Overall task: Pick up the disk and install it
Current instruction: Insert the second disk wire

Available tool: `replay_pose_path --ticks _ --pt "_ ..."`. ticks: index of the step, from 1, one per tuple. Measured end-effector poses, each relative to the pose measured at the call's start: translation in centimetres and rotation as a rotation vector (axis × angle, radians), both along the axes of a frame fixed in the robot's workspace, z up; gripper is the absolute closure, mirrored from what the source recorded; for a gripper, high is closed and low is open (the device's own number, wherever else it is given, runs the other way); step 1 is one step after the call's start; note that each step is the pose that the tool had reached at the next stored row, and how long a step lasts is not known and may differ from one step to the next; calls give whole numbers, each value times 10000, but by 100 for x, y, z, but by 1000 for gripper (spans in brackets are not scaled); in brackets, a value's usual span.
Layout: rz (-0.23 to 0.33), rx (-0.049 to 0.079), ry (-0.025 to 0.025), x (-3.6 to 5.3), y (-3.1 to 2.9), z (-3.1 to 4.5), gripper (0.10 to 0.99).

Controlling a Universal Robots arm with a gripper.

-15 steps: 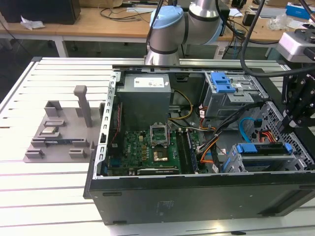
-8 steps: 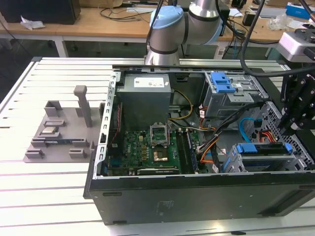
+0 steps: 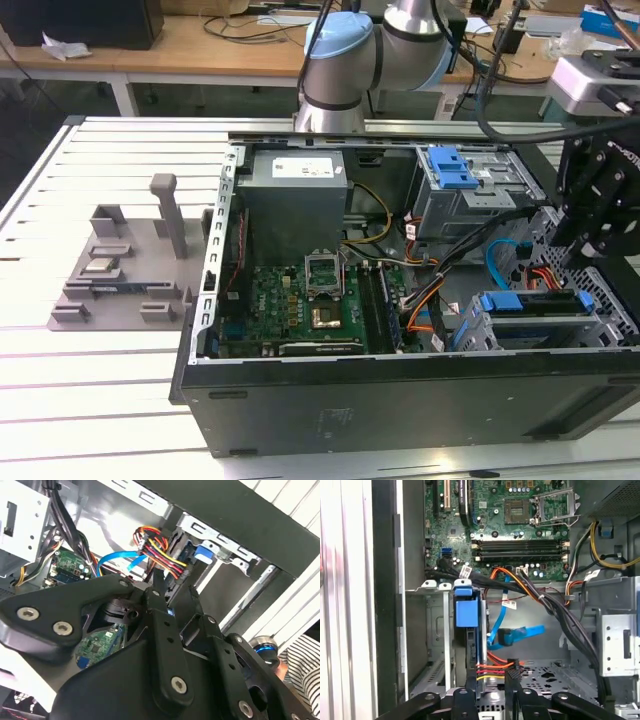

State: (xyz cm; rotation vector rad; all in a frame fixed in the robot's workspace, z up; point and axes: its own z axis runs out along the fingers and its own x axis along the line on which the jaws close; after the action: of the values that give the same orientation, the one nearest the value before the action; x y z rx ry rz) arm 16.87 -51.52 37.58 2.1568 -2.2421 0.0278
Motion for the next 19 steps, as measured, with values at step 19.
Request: replay_pose_path --ticks 19 --pt "27 -20 0 -346 137 -44 725"
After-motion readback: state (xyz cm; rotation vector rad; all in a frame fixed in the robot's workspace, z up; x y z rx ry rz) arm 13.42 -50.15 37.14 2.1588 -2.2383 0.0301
